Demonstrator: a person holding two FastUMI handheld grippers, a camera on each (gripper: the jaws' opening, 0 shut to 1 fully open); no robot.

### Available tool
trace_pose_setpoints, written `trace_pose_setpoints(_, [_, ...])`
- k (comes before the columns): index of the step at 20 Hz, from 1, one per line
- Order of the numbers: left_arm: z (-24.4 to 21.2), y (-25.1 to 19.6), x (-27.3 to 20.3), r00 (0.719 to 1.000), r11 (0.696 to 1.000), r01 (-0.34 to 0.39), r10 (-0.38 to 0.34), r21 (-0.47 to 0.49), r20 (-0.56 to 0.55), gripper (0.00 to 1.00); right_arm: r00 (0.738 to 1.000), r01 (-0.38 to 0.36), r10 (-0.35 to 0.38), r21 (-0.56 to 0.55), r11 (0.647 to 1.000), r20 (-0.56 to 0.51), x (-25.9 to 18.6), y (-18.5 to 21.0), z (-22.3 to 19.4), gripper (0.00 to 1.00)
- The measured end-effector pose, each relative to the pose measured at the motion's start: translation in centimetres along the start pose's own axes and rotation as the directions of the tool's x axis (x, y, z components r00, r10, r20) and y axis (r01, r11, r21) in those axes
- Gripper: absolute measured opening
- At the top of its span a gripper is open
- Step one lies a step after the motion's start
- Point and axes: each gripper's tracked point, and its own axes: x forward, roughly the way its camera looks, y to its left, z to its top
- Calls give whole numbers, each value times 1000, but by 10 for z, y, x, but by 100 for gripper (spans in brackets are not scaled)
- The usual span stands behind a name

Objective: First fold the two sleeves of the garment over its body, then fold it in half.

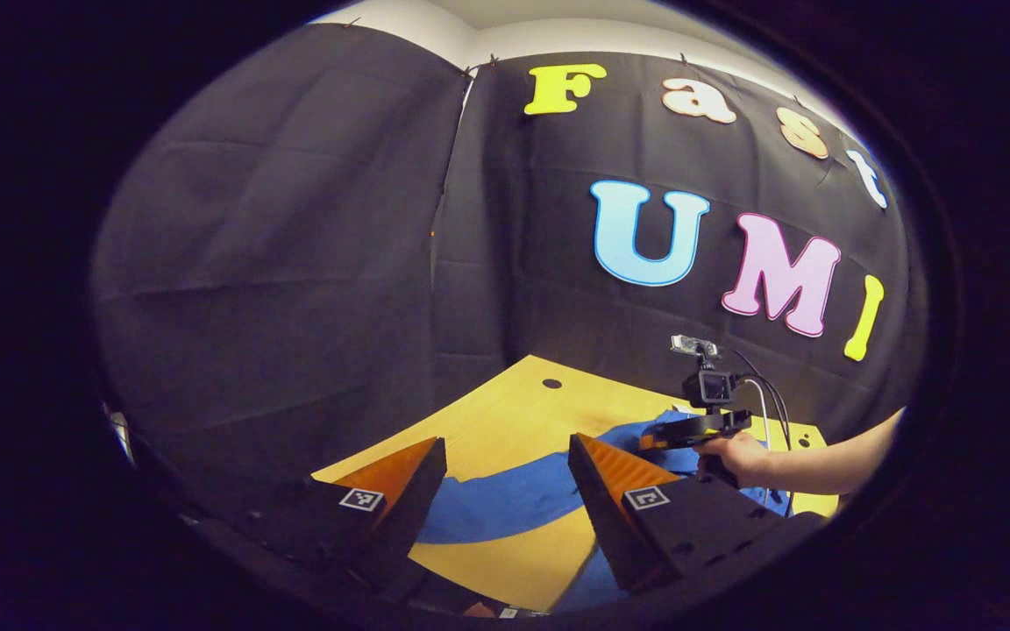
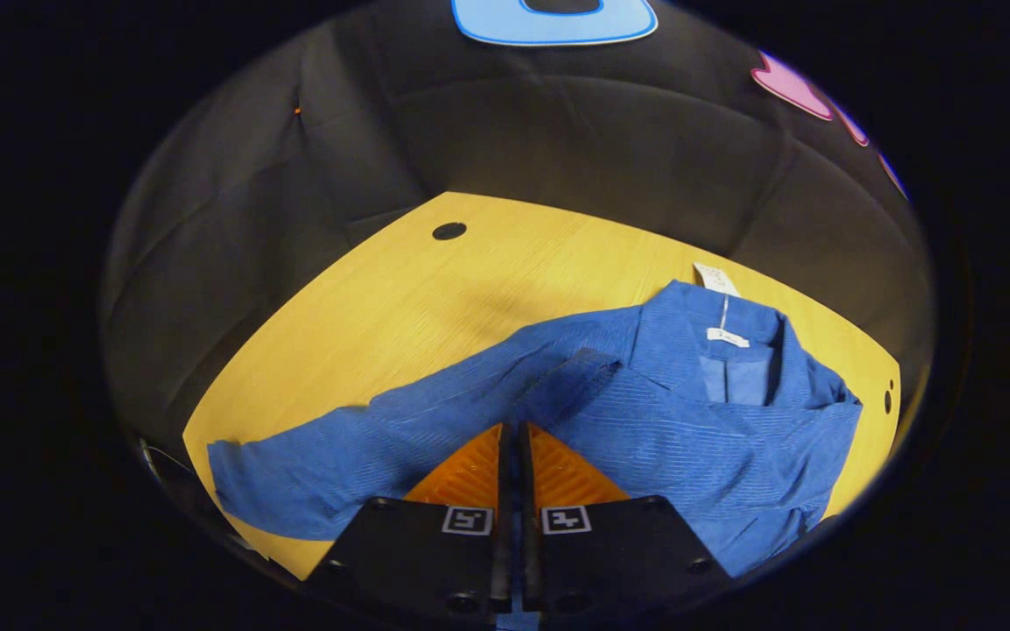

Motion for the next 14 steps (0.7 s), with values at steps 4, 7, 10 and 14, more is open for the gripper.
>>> trace_pose_setpoints(4, [-4,-3,4,1000,1000,21,-21,-19,-7,82,991,-119,118,17,993,57,-17,28,13,54])
trace_pose_setpoints(7, [-5,-5,9,999,999,36,-36,-36,4,82,983,-117,119,-22,993,138,-42,27,33,82])
trace_pose_setpoints(10, [-9,-2,17,1000,1000,10,-10,-6,9,82,967,-65,76,-53,996,242,-80,15,55,93])
trace_pose_setpoints(14, [4,-5,27,1000,1000,4,-5,24,30,82,920,5,29,-86,996,392,-154,4,80,96])
